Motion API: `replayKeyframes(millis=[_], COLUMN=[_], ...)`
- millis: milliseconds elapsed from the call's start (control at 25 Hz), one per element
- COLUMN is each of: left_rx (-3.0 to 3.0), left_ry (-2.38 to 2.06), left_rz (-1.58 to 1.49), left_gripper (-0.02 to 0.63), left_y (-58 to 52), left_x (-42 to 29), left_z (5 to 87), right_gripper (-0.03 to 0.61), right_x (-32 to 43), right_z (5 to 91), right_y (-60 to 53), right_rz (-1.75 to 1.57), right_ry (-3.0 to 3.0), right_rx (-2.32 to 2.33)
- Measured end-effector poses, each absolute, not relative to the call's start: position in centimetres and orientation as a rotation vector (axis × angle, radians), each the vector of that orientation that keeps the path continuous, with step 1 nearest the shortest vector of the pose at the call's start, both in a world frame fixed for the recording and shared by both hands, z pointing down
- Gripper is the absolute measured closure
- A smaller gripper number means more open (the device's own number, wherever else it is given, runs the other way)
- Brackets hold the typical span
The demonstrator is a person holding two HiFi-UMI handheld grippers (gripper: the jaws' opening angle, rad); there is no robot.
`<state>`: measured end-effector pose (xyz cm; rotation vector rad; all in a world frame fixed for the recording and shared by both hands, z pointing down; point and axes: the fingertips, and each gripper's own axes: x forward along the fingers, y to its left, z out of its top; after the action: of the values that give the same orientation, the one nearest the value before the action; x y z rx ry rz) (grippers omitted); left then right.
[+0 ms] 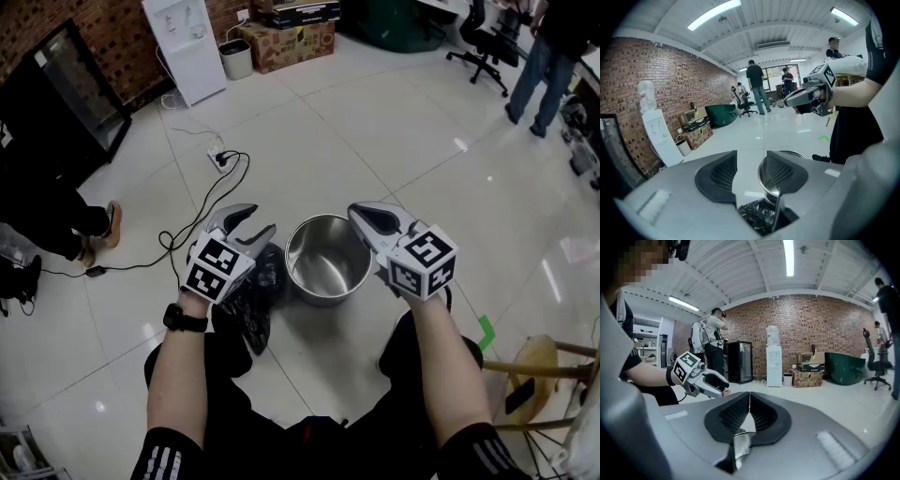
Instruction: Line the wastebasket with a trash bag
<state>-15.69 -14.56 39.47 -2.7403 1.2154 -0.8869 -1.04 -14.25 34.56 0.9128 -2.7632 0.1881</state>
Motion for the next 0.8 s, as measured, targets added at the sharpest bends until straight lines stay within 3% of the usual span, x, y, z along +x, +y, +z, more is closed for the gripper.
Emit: replayKeyframes(millis=[360,800], left_rx=[-2.709,-2.844], left_ry=[1.271,1.241], left_rz=[-1.039,-1.386], left_gripper=[0.402,0.374], left_y=[-15.1,-13.7], left_x=[-18.9,-21.8], left_z=[43.4,57.3], right_gripper=[0.569,0.569], right_x=[-1.3,-1.5], right_z=[34.2,33.9], right_y=[-14.5,-14.3], right_rz=[0.177,0.177], right_ry=[-2.775,-2.778], right_rx=[0.917,0.922])
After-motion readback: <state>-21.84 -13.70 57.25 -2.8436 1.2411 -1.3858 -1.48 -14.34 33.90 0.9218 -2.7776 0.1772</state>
